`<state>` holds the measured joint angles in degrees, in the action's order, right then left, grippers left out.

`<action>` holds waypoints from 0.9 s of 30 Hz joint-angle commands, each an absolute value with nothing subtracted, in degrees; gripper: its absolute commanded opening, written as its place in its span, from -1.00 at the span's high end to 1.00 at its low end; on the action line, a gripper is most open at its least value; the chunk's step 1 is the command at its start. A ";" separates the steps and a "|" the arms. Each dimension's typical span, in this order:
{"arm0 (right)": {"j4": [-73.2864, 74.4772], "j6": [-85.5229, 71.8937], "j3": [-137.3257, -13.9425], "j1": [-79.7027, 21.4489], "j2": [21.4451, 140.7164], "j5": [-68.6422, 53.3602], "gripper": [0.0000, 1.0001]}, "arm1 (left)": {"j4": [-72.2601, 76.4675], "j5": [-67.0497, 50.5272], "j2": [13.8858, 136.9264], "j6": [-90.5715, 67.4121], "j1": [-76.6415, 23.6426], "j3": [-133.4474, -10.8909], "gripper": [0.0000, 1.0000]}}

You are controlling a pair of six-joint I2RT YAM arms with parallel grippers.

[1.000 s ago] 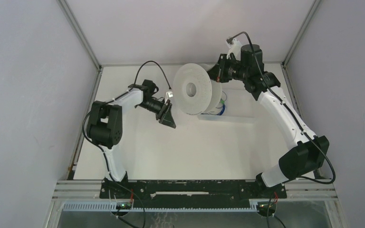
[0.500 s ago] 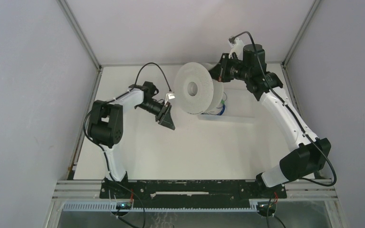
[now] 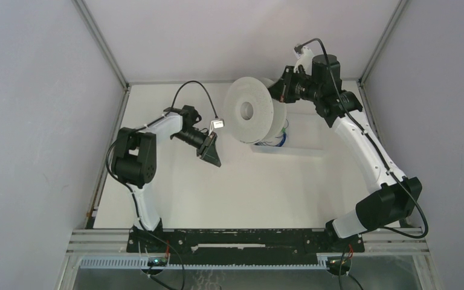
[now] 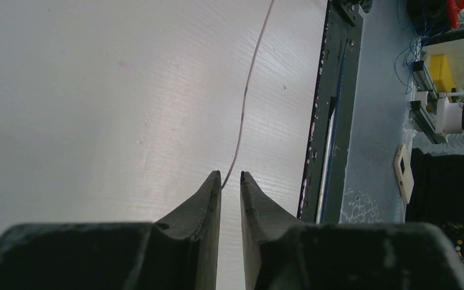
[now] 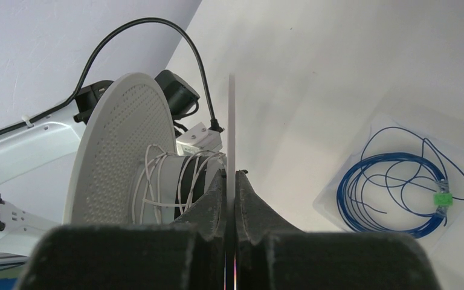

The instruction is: Wrap the cables

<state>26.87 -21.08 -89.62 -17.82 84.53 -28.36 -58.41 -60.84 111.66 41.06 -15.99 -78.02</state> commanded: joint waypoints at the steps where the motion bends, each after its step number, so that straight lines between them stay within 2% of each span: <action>1: 22.55 -21.71 -93.67 -17.27 82.00 -28.40 1.00 | -60.12 -63.06 111.06 43.90 -15.81 -77.86 0.56; 19: 21.98 -22.44 -93.09 -17.14 81.40 -28.42 1.00 | -61.36 -66.48 113.73 44.39 -17.60 -78.48 0.51; 27: 21.73 -22.32 -92.27 -16.93 80.79 -28.24 1.00 | -62.31 -67.36 114.57 44.95 -18.00 -78.60 0.75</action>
